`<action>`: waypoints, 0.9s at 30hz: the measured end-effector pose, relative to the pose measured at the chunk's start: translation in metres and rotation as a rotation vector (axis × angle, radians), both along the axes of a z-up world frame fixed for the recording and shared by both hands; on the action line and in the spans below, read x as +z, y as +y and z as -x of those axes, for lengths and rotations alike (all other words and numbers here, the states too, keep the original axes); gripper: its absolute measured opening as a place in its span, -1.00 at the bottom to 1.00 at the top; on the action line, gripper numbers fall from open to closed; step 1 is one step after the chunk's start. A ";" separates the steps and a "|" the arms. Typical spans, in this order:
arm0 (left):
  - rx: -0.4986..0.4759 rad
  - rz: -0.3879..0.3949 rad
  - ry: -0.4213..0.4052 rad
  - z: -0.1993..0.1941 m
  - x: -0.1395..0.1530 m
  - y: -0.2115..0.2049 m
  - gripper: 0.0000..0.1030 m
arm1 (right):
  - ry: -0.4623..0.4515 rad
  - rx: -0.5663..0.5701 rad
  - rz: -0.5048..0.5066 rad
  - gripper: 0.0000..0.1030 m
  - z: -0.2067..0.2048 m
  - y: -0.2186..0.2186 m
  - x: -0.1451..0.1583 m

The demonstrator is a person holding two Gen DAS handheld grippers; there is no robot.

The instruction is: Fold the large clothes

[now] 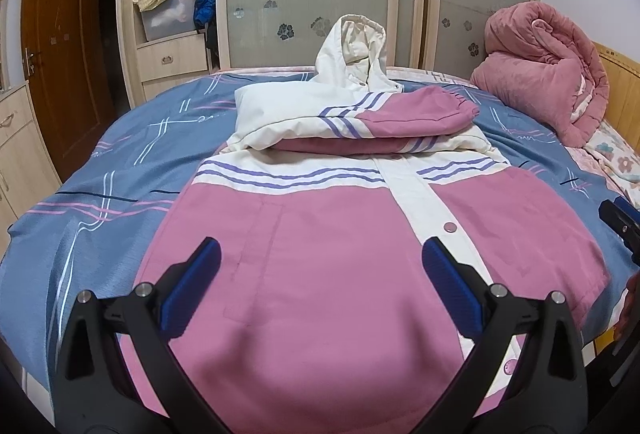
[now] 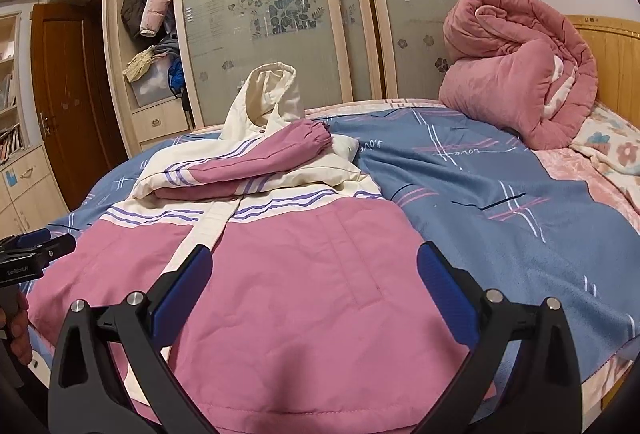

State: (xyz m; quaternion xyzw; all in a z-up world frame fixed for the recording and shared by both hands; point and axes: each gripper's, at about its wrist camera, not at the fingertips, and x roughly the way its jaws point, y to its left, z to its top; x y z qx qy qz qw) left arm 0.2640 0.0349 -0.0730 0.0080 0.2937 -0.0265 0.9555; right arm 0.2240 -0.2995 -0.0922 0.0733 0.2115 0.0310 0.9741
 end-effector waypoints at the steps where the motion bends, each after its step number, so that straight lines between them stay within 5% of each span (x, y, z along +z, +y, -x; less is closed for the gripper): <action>1: 0.001 0.001 0.000 0.000 0.000 0.000 0.96 | 0.002 0.001 -0.002 0.97 -0.001 0.001 0.000; 27: 0.002 0.013 0.004 0.000 0.001 0.004 0.96 | 0.018 0.026 0.013 0.97 -0.006 0.017 -0.003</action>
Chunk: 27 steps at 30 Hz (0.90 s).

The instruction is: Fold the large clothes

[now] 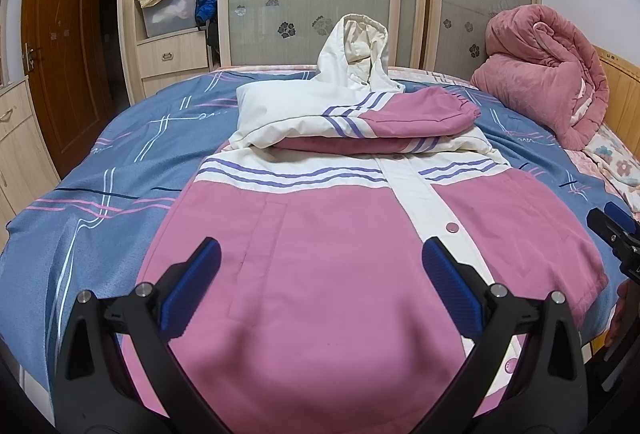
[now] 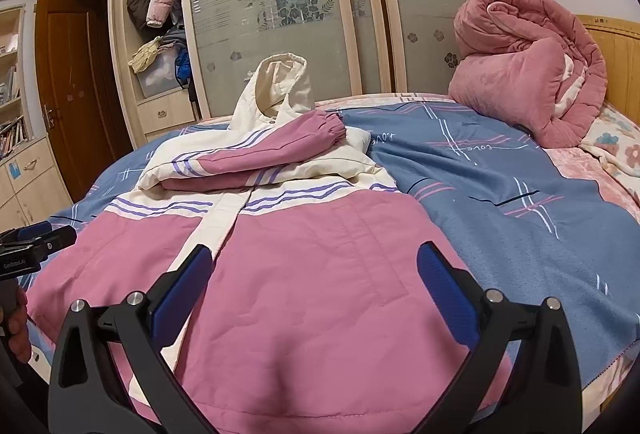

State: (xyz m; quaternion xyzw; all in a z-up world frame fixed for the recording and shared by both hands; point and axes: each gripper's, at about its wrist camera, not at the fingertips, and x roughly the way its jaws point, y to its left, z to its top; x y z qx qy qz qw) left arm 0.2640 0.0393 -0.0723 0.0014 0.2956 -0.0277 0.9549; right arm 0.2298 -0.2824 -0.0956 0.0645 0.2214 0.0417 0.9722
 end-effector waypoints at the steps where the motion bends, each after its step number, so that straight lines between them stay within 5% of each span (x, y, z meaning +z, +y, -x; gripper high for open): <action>1: 0.000 -0.001 0.000 0.000 0.000 0.000 0.96 | 0.000 -0.001 0.000 0.97 0.000 0.000 0.000; 27: -0.004 0.036 -0.018 -0.009 0.003 0.001 0.96 | 0.025 -0.001 0.009 0.97 -0.016 0.008 -0.002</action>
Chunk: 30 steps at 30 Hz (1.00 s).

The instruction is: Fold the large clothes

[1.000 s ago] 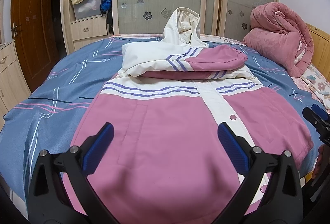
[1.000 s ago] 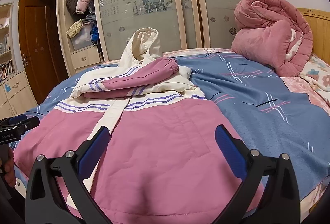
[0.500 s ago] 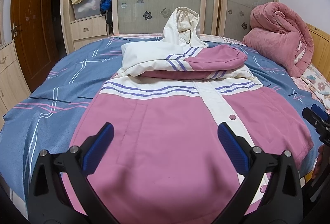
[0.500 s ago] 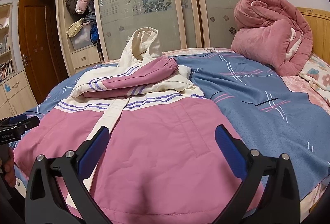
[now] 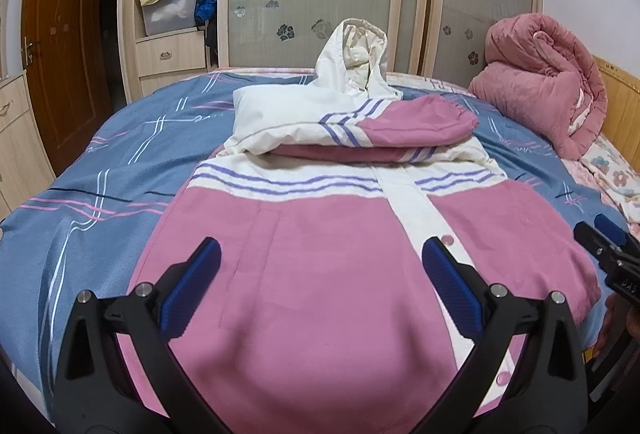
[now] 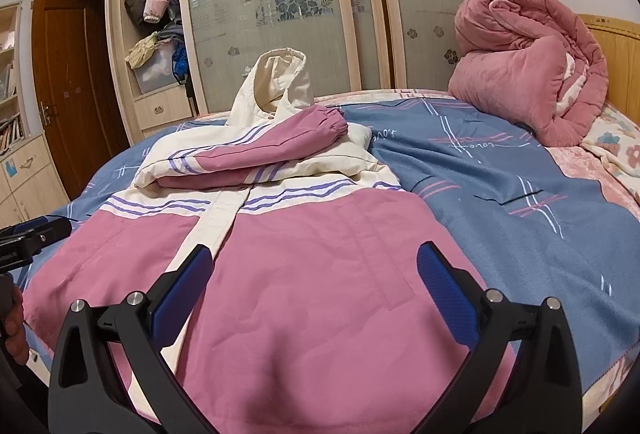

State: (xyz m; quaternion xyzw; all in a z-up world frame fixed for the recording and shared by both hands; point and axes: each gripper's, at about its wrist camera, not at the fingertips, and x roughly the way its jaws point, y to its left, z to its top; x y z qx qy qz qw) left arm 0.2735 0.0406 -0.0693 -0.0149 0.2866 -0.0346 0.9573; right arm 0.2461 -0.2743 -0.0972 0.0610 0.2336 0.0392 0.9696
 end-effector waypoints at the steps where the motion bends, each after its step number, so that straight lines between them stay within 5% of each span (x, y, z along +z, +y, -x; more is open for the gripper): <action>1: -0.002 0.006 -0.015 -0.003 0.002 0.001 0.96 | 0.009 0.008 0.003 0.97 -0.008 0.004 0.003; 8: 0.023 0.060 -0.080 -0.026 0.015 0.013 0.96 | 0.017 0.084 0.176 0.85 -0.105 0.055 0.057; 15: 0.066 0.126 -0.031 -0.054 0.011 0.031 0.96 | 0.170 0.107 0.189 0.56 -0.303 0.098 0.099; 17: 0.066 0.154 -0.014 -0.061 0.009 0.039 0.96 | 0.236 0.084 0.180 0.37 -0.361 0.102 0.098; 22: 0.073 0.191 0.009 -0.078 0.002 0.053 0.96 | 0.313 0.009 0.181 0.31 -0.467 0.105 0.087; 30: 0.025 0.234 0.073 -0.092 -0.015 0.059 0.96 | 0.401 -0.089 0.174 0.22 -0.574 0.100 0.061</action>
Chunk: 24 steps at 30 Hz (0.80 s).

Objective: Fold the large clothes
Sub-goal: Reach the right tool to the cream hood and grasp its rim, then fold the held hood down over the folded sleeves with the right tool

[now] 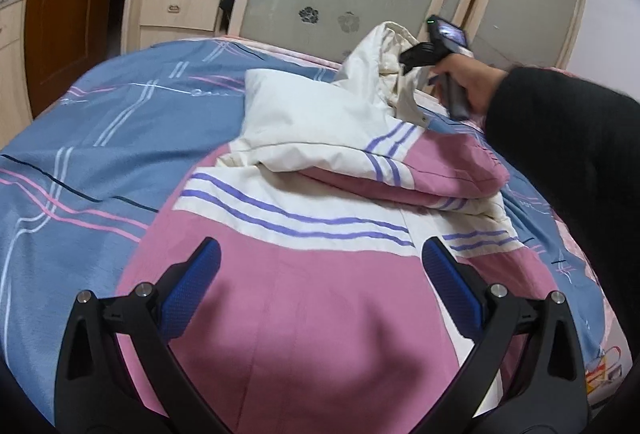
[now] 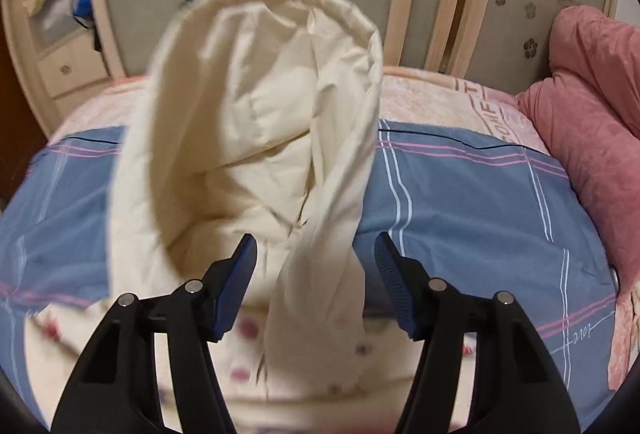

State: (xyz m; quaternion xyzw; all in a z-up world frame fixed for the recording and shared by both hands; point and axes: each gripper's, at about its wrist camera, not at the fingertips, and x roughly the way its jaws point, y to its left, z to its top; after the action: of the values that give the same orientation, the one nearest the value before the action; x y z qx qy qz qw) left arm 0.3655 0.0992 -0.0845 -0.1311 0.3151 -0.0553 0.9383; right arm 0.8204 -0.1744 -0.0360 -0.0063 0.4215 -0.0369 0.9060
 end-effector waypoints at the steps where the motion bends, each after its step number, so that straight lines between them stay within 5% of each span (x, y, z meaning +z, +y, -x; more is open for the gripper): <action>1: -0.010 -0.010 0.003 -0.001 -0.002 -0.003 0.96 | 0.005 -0.009 -0.003 0.22 -0.007 0.000 -0.004; 3: -0.024 -0.029 0.017 -0.004 -0.006 -0.007 0.96 | -0.001 -0.020 -0.028 0.21 -0.020 -0.001 -0.011; 4: -0.034 -0.019 0.026 -0.005 -0.008 -0.008 0.96 | 0.008 -0.016 -0.027 0.02 -0.023 0.000 -0.015; 5: -0.042 -0.010 0.032 -0.005 -0.010 -0.009 0.96 | 0.019 -0.002 -0.018 -0.63 -0.027 0.002 -0.018; 6: -0.048 -0.007 0.037 -0.006 -0.012 -0.010 0.96 | 0.022 0.001 0.003 -0.94 -0.029 0.004 -0.019; 11: -0.055 -0.003 0.057 -0.007 -0.015 -0.013 0.96 | -0.084 0.021 -0.019 -0.97 0.008 -0.006 -0.001; 17: -0.045 0.005 0.038 -0.002 -0.009 -0.011 0.96 | -0.216 0.100 -0.073 -0.97 0.115 -0.023 0.019; 24: -0.047 0.029 0.034 0.004 -0.004 -0.007 0.96 | -0.211 0.060 -0.212 -0.97 0.214 -0.075 -0.041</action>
State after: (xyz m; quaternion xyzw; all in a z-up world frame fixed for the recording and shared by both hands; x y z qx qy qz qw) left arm 0.3619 0.0917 -0.0889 -0.1381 0.3329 -0.0796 0.9294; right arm 0.6060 -0.2489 -0.0770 0.0808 0.3252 0.0344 0.9416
